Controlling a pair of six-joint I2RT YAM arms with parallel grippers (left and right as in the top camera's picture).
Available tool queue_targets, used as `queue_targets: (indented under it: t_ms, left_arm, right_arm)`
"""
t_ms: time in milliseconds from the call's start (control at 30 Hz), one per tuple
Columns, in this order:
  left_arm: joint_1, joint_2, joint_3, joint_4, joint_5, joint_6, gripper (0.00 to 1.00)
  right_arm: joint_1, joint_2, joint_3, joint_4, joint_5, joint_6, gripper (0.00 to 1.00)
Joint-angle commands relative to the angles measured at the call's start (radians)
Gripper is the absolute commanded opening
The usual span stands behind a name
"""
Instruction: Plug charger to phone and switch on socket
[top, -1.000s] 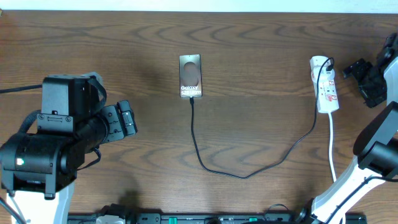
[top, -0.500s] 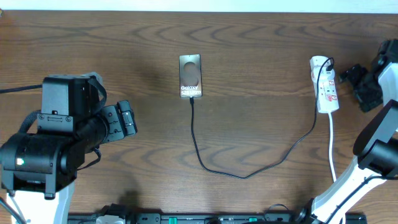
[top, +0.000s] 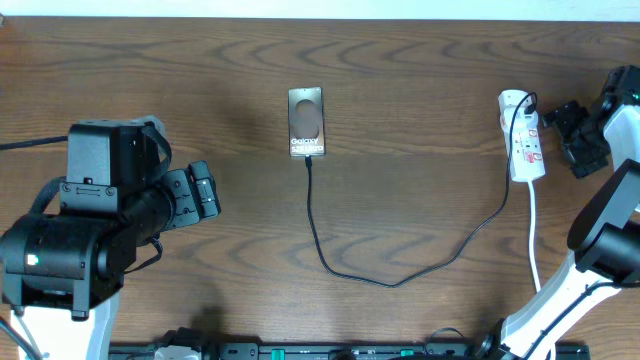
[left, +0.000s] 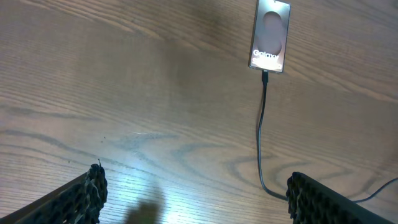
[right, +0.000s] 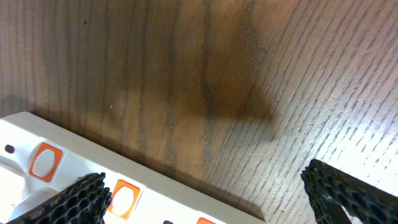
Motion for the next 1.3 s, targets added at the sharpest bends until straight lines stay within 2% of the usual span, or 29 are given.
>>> queue_targets:
  t_ms: [0, 1267]
  left_arm:
    - [0.000, 0.002, 0.004, -0.001, -0.017, 0.017, 0.91]
    - [0.000, 0.002, 0.004, -0.001, -0.017, 0.017, 0.91]
  right_arm:
    - [0.008, 0.009, -0.010, 0.005, -0.008, 0.032, 0.99]
    - [0.038, 0.009, -0.078, 0.032, -0.009, 0.053, 0.99]
